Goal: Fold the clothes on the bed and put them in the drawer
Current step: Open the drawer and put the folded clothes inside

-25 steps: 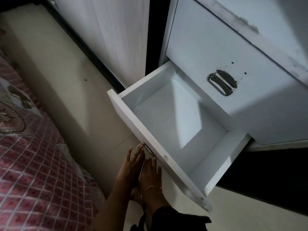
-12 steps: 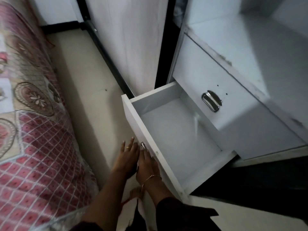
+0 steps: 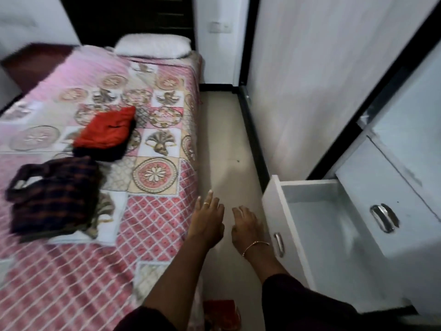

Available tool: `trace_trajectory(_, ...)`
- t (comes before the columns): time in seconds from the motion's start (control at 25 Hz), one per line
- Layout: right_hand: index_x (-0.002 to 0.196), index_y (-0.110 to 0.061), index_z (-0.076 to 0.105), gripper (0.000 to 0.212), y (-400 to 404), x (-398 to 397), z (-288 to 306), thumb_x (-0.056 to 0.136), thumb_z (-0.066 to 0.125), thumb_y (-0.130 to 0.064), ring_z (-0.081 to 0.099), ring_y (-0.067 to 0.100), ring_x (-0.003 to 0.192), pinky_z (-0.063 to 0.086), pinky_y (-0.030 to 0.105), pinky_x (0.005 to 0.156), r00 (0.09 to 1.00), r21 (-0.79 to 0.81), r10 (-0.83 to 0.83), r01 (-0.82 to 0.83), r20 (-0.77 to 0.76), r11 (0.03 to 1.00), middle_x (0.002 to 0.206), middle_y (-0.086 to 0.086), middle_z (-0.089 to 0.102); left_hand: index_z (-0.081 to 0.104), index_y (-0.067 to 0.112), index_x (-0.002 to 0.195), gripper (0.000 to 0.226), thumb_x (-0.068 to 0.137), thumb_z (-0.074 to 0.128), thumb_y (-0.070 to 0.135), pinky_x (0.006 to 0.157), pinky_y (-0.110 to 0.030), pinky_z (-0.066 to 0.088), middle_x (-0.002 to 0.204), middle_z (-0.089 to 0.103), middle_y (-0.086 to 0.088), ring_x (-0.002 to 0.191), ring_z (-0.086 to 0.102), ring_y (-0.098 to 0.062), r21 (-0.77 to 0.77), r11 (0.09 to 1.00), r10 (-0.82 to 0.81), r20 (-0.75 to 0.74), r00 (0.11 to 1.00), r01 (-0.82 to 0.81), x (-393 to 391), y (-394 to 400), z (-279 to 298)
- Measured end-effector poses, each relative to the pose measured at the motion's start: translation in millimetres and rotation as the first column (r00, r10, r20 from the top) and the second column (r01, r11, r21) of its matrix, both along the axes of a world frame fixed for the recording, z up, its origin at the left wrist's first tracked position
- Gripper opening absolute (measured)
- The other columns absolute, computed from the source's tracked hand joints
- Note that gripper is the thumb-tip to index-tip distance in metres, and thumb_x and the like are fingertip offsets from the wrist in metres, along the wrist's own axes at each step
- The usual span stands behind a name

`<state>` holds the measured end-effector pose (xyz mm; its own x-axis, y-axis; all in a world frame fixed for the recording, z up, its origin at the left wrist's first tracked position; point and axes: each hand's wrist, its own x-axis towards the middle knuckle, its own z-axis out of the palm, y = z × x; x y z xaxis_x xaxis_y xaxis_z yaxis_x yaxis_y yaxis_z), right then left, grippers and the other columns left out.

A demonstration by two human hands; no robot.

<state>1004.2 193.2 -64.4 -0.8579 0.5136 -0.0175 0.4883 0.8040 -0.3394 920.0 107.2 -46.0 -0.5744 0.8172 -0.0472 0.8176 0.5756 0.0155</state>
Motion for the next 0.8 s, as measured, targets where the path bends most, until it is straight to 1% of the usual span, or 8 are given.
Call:
trace_trajectory(0.04,0.123,-0.004,0.057,0.043,-16.6,-13.7,8.1,0.080,0.057,-0.004,0.057,0.038,0.108,0.048,0.047,0.087,0.999,0.024,0.026,-0.026,-0.032,0.999,0.124,0.019,0.056,0.033,0.009,0.140,0.050,0.092,0.042,0.022,0.117,-0.047,0.008,0.154,0.021,-0.011,0.146,0.004,-0.028,-0.011,0.999,0.035,-0.002,0.999,-0.036,-9.8,-20.7,8.6)
trace_trajectory(0.2,0.081,-0.008,0.069,0.025,-95.9,-83.2,27.0,0.062,0.054,-0.014,0.064,0.030,0.057,0.049,0.036,0.040,0.987,-0.012,0.157,-0.157,0.014,0.987,0.079,0.013,0.065,0.032,0.008,0.141,0.050,0.093,0.041,0.022,0.116,-0.047,0.006,0.155,0.018,-0.010,0.146,0.004,-0.029,-0.092,0.980,0.176,-0.029,0.984,-0.178,-58.2,-123.5,23.9)
trace_trajectory(0.28,0.090,-0.002,0.069,0.034,-147.7,-115.0,20.6,0.056,0.066,-0.007,0.067,0.035,0.066,0.054,0.040,0.048,0.972,-0.031,0.234,-0.234,0.005,0.972,0.090,0.019,0.065,0.034,0.010,0.139,0.049,0.093,0.042,0.025,0.115,-0.045,0.011,0.153,0.022,-0.009,0.145,0.008,-0.027,-0.113,0.955,0.276,-0.012,0.961,-0.275,-82.3,-184.2,18.7)
trace_trajectory(0.4,0.125,-0.002,0.054,0.041,-234.5,-168.5,14.3,0.084,0.054,-0.008,0.053,0.034,0.116,0.046,0.041,0.092,0.967,-0.150,0.250,-0.256,-0.055,0.955,0.133,0.019,0.046,0.047,0.011,0.130,0.044,0.088,0.050,0.026,0.108,-0.044,0.026,0.139,0.042,-0.007,0.140,0.026,-0.029,-0.014,0.907,0.422,0.038,0.906,-0.422,-133.7,-284.2,-0.2)
trace_trajectory(0.48,0.128,-0.004,0.051,0.039,-276.3,-197.0,7.4,0.090,0.052,-0.013,0.049,0.030,0.118,0.041,0.035,0.095,0.987,-0.314,0.141,-0.158,-0.077,0.936,0.135,0.016,0.041,0.064,0.005,0.102,0.036,0.070,0.071,0.019,0.085,-0.048,0.048,0.109,0.061,-0.014,0.114,0.056,-0.037,0.118,0.889,0.433,0.101,0.896,-0.443,-168.2,-333.3,-4.5)
trace_trajectory(0.56,0.125,-0.004,0.053,0.035,-317.8,-229.9,-1.5,0.092,0.053,-0.015,0.052,0.031,0.112,0.041,0.033,0.089,0.997,-0.444,0.023,-0.052,-0.070,0.894,0.131,0.017,0.044,0.067,0.001,0.083,0.033,0.059,0.077,0.020,0.062,-0.042,0.053,0.087,0.064,-0.017,0.083,0.065,-0.038,0.200,0.863,0.442,0.143,0.886,-0.463,-207.3,-385.9,-14.2)
trace_trajectory(0.68,0.128,-0.003,0.051,0.040,-355.0,-264.4,-17.0,0.094,0.053,-0.025,0.051,0.032,0.115,0.041,0.032,0.090,0.998,-0.558,-0.062,0.068,0.030,0.827,0.132,0.018,0.042,0.062,-0.003,0.101,0.040,0.079,0.061,0.031,0.072,-0.043,0.050,0.098,0.060,-0.022,0.089,0.059,-0.038,0.251,0.749,0.563,0.246,0.789,-0.613,-262.8,-439.7,-29.4)
trace_trajectory(0.8,0.125,-0.002,0.053,0.047,-364.2,-291.4,-35.9,0.093,0.053,-0.037,0.050,0.032,0.116,0.042,0.035,0.092,0.987,-0.594,-0.130,0.159,0.091,0.788,0.128,0.016,0.047,0.044,-0.005,0.129,0.067,0.088,0.057,0.047,0.093,-0.046,0.041,0.126,0.048,-0.026,0.116,0.046,-0.041,0.216,0.512,0.702,0.453,0.550,-0.831,-303.2,-457.5,-41.5)
